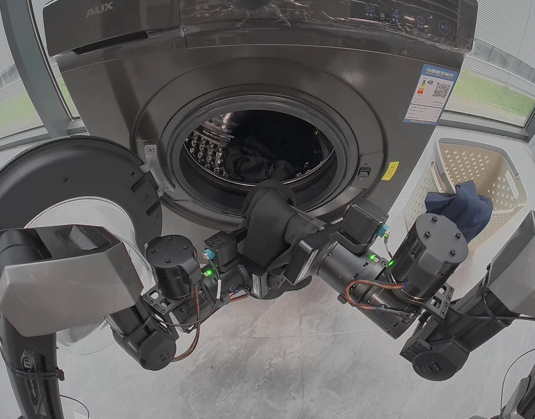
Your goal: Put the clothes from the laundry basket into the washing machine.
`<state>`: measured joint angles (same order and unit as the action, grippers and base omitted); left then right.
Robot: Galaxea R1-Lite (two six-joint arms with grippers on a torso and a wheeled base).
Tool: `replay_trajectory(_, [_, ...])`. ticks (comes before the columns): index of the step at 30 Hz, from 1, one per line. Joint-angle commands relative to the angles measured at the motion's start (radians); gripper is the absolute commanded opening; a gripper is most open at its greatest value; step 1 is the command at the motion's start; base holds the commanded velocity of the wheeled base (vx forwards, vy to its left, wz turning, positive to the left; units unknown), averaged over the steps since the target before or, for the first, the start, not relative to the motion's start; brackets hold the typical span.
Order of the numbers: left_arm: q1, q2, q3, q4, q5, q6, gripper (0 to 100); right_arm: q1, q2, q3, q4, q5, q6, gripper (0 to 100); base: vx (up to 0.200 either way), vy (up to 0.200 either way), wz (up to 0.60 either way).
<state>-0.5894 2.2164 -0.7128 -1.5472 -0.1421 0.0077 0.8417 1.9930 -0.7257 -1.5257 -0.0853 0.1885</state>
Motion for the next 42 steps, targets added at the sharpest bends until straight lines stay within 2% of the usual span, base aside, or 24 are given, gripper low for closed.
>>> replay_trajectory(1, [0.005, 0.034, -0.02, -0.001, 0.001, 0.0, 100, 0.007, -0.01, 0.009, -0.001, -0.004, 0.002, 0, 0.0, 0.0, 0.0])
replay_trajectory(3, [0.005, 0.036, -0.025, -0.002, 0.003, 0.002, 100, 0.013, -0.011, 0.011, -0.001, -0.004, 0.003, 0, 0.0, 0.0, 0.0])
replay_trajectory(4, [0.005, 0.034, -0.027, -0.001, 0.004, 0.002, 0, 0.014, -0.011, 0.012, -0.001, -0.005, 0.003, 0, 0.0, 0.0, 0.0])
replay_trajectory(11, [0.026, 0.026, -0.1, -0.001, 0.075, -0.014, 0, -0.015, -0.023, 0.028, 0.003, -0.008, 0.009, 0, 0.0, 0.0, 0.0])
replay_trajectory(12, [0.039, 0.019, -0.102, -0.001, 0.084, -0.014, 0, -0.042, -0.022, 0.034, 0.003, -0.008, 0.009, 0, 0.0, 0.0, 0.0])
replay_trajectory(14, [0.052, -0.017, -0.088, -0.001, 0.084, -0.021, 0, -0.084, -0.019, 0.04, 0.003, -0.008, 0.011, 0, 0.0, 0.0, 0.0])
replay_trajectory(17, [0.056, -0.069, -0.024, -0.001, 0.084, -0.051, 0, -0.124, -0.002, 0.043, 0.001, -0.011, 0.032, 0, 0.0, 0.0, 0.0])
replay_trajectory(21, [0.045, -0.138, 0.052, -0.002, 0.081, -0.064, 0, -0.153, 0.055, 0.034, -0.001, -0.024, 0.045, 0, 0.0, 0.0, 0.0])
replay_trajectory(26, [0.042, -0.185, 0.093, -0.002, 0.079, -0.071, 0, -0.145, 0.092, 0.019, -0.011, -0.022, 0.043, 0, 0.0, 0.0, 0.0])
replay_trajectory(30, [0.04, -0.216, 0.111, -0.002, 0.082, -0.094, 0, -0.124, 0.099, 0.002, -0.014, -0.021, 0.043, 0, 0.0, 0.0, 0.0])
replay_trajectory(31, [0.04, -0.227, 0.116, -0.002, 0.087, -0.098, 0, -0.116, 0.095, 0.006, -0.014, -0.021, 0.043, 100, 0.0, 0.0, 0.0])
replay_trajectory(33, [0.037, -0.247, 0.128, -0.002, 0.096, -0.101, 0, -0.101, 0.082, 0.019, -0.014, -0.021, 0.043, 100, 0.0, 0.0, 0.0])
replay_trajectory(35, [0.022, -0.276, 0.151, -0.002, 0.121, -0.106, 0, -0.089, 0.043, 0.072, -0.011, -0.01, 0.039, 100, 0.0, 0.0, 0.0])
replay_trajectory(36, [0.006, -0.305, 0.185, -0.002, 0.134, -0.11, 0, -0.075, 0.001, 0.131, -0.013, 0.004, 0.035, 100, 0.0, 0.0, 0.0])
replay_trajectory(38, [-0.007, -0.34, 0.24, -0.002, 0.134, -0.106, 0, -0.044, -0.049, 0.232, -0.016, 0.072, 0.039, 100, 0.0, 0.0, 0.0])
replay_trajectory(39, [-0.009, -0.362, 0.28, -0.002, 0.13, -0.106, 0, -0.029, -0.088, 0.31, -0.019, 0.127, 0.037, 100, 0.0, 0.0, 0.0])
replay_trajectory(40, [-0.01, -0.368, 0.297, -0.002, 0.131, -0.104, 0, -0.021, -0.111, 0.353, -0.019, 0.154, 0.037, 100, 0.0, 0.0, 0.0])
replay_trajectory(41, [-0.012, -0.377, 0.32, -0.002, 0.131, -0.104, 0, -0.021, -0.111, 0.353, -0.019, 0.154, 0.037, 100, 0.0, 0.0, 0.0])
replay_trajectory(42, [-0.012, -0.383, 0.332, -0.004, 0.131, -0.104, 0, 0.002, -0.168, 0.453, -0.021, 0.202, 0.032, 100, 0.0, 0.0, 0.0])
